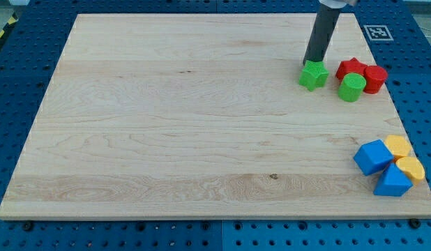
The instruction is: Move the green star left to the green circle
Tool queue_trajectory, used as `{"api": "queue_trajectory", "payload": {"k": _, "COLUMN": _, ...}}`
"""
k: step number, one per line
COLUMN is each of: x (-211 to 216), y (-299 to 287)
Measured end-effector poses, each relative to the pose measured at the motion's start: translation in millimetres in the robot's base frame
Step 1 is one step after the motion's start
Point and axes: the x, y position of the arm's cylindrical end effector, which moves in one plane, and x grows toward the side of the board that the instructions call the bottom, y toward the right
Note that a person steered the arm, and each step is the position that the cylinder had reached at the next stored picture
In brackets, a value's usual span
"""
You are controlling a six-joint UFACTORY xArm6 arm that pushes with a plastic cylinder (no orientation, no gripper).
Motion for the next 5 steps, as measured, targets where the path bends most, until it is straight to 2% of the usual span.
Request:
{"api": "queue_trajectory", "payload": {"k": 1, "x": 0, "y": 0}}
{"api": "queue_trajectory", "payload": {"k": 2, "x": -29, "y": 4}}
{"api": "queue_trajectory", "payload": {"k": 3, "x": -57, "y": 47}}
{"api": "queue_trajectory", "payload": {"k": 4, "x": -58, "y": 119}}
{"api": "queue_trajectory", "payload": {"k": 5, "x": -33, "y": 165}}
